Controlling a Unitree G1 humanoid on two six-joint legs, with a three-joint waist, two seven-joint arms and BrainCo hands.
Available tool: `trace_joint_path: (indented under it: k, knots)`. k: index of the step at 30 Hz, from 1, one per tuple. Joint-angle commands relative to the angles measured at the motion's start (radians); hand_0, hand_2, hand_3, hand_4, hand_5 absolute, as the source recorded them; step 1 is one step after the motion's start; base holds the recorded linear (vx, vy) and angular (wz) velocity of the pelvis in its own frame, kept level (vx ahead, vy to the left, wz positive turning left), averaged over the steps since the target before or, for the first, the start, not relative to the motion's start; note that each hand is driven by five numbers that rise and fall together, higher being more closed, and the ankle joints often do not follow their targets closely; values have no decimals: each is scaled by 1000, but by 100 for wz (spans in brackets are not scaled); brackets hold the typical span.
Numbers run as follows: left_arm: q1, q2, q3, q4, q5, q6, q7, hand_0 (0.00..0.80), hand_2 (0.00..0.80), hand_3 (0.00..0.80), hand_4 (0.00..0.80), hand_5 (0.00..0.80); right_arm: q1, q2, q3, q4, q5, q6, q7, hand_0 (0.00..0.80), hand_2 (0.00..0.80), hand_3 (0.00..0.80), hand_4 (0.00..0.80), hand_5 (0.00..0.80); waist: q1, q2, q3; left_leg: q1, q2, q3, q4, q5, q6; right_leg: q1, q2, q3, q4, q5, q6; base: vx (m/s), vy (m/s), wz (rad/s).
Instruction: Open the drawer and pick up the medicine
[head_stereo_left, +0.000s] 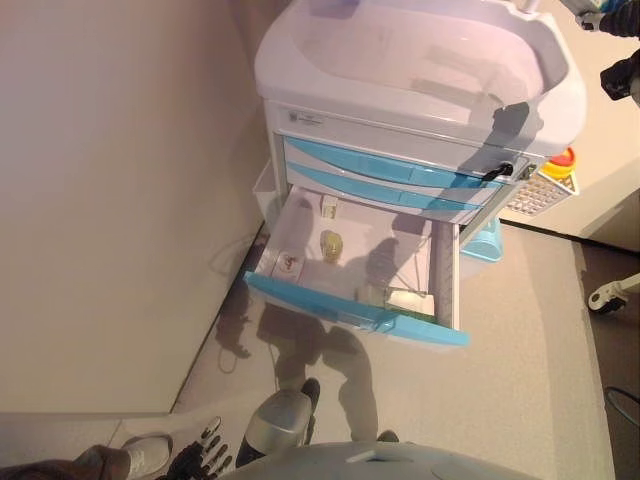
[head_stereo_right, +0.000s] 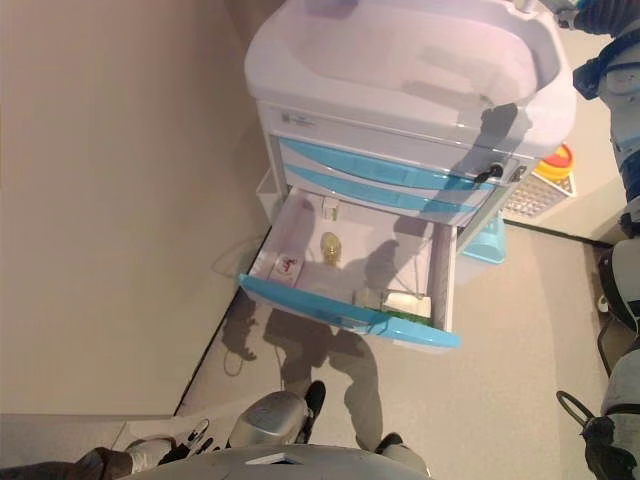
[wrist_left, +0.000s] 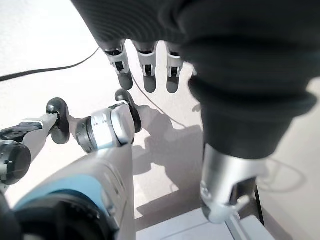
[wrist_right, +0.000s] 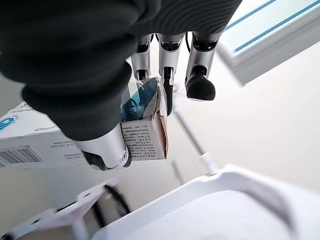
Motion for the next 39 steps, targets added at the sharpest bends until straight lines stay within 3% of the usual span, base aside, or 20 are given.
trace_joint_path:
  k: [1, 8, 14, 22, 30, 32, 35, 39]
  knots:
    - [43, 46, -19, -15, -19, 2, -23, 0, 0, 0, 0, 0, -164, -26, 108, -76, -25, -40, -7, 800, 800, 800, 800, 800, 25, -12, -5, 18, -30, -55, 1, -121, -9, 13, 0, 26, 149, -44, -11, 36, 51, 11]
    - [53, 45, -9, -18, -23, 9, -20, 0, 0, 0, 0, 0, -175, 7, 140, -134, -44, -40, 46, 800, 800, 800, 800, 800, 36, -12, 11, 12, -32, -71, 14, -118, -12, 13, -3, 23, 164, -64, -15, 33, 41, 5]
    - [49, 43, -1, -18, -33, 13, -21, 0, 0, 0, 0, 0, -178, 49, 158, -148, -58, 8, 91, 800, 800, 800, 800, 800, 46, -5, 31, -2, -34, -85, 24, -113, -16, 0, -7, 20, 182, -81, -18, -1, 38, 11]
    - [38, 36, -2, -18, -65, 22, -18, 0, 0, 0, 0, 0, -151, 120, 145, -41, -98, 37, 153, 800, 800, 800, 800, 800, 73, 25, 69, -27, -33, -85, 35, -102, -22, -13, -21, -7, 194, -96, -24, -33, 42, 12]
    - [39, 32, 7, -9, -75, 38, -30, 0, 0, 0, 0, 0, -148, 145, 126, 67, -102, 65, 129, 800, 800, 800, 800, 800, 99, 51, 119, -43, -31, -77, 55, -116, -36, -29, -40, -17, 222, -131, -23, -25, 10, 5]
    - [45, 17, -5, -34, -85, 42, -13, 0, 0, 0, 0, 0, -147, 147, 118, 75, -111, 89, 125, 800, 800, 800, 800, 800, 103, 62, 127, -50, -34, -79, 61, -114, -36, -32, -44, -16, 224, -131, -22, -10, 30, 0]
    - [44, 5, -47, -107, -132, 71, 93, 0, 0, 0, 0, 0, -158, 168, 106, 83, -118, 178, 127, 800, 800, 800, 800, 800, 111, 67, 116, -47, -35, -82, 67, -115, -40, -31, -47, -12, 235, -144, -26, 72, 31, 0]
    - [6, 9, -52, -120, -178, 111, 180, 0, 0, 0, 0, 0, -186, 197, 94, 166, -133, 262, 55, 800, 800, 800, 800, 800, 105, 68, 103, -38, -29, -76, 70, -119, -39, -25, -48, -1, 238, -149, -25, 78, 22, 1]
